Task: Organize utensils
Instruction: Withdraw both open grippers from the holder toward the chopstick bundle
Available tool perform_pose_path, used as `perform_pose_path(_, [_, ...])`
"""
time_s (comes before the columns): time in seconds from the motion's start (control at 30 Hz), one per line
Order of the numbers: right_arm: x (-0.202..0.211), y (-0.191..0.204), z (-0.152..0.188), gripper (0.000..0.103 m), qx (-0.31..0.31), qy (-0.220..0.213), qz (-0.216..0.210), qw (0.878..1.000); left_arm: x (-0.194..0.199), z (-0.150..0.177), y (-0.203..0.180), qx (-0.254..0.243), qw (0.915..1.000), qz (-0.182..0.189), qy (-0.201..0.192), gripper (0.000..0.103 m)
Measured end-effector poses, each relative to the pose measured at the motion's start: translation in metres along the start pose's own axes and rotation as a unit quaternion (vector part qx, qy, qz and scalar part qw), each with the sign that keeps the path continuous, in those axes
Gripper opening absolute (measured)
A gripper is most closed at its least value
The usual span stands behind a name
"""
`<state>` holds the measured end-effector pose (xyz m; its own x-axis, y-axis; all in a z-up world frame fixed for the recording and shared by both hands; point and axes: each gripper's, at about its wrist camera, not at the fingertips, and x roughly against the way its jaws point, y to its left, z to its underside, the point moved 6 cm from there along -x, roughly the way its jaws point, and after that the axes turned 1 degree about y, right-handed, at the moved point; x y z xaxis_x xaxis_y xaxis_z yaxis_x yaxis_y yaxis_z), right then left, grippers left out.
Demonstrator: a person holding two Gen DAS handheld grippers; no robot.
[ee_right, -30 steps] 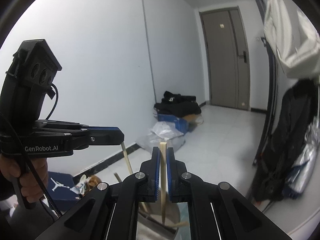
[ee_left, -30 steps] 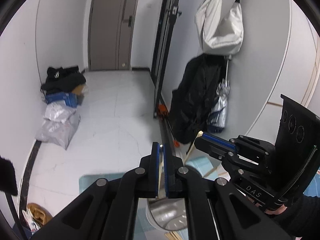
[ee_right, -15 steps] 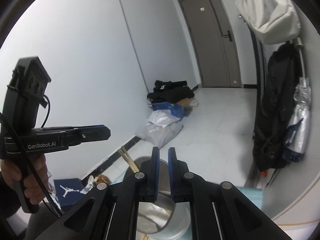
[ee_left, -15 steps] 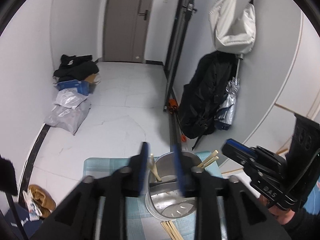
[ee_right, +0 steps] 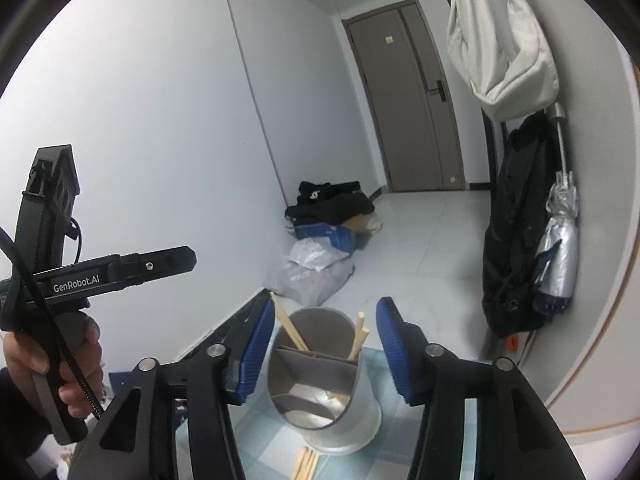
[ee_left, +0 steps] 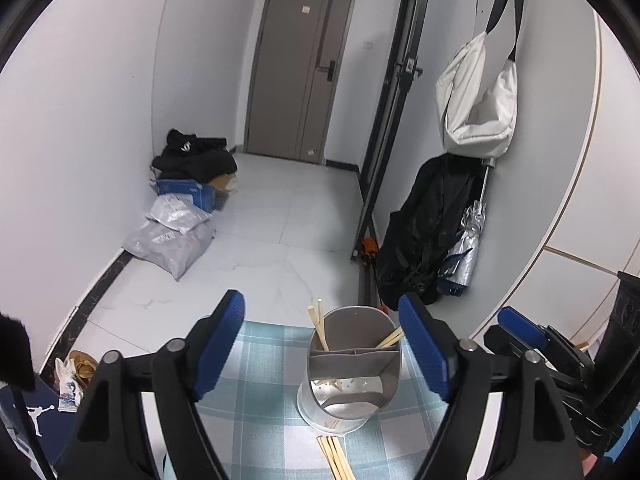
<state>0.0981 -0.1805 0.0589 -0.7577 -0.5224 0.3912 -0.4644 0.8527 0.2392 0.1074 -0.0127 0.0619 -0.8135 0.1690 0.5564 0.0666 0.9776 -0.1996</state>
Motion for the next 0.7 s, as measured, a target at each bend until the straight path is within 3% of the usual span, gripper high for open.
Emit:
perform_pose_path(0.33, [0.04, 0.022, 0.01, 0.075, 0.008, -0.022, 0.014, 1.0, 0.037, 0.015, -0.004, -0.007, 0.9987, -0.021, -0.046, 0.094])
perform_pose_path(0.57, [0.052, 0.032, 0.031, 0.078, 0.005, -0.017, 0.024, 1.0, 0.048, 0.035, -0.001, -0.007, 0.9978, -0.03, -0.059, 0.099])
perform_pose_path(0.7, [0.056, 0.036, 0.042, 0.085, 0.002, -0.018, 0.034, 0.999, 0.049, 0.046, 0.007, -0.004, 0.9959, -0.057, -0.069, 0.101])
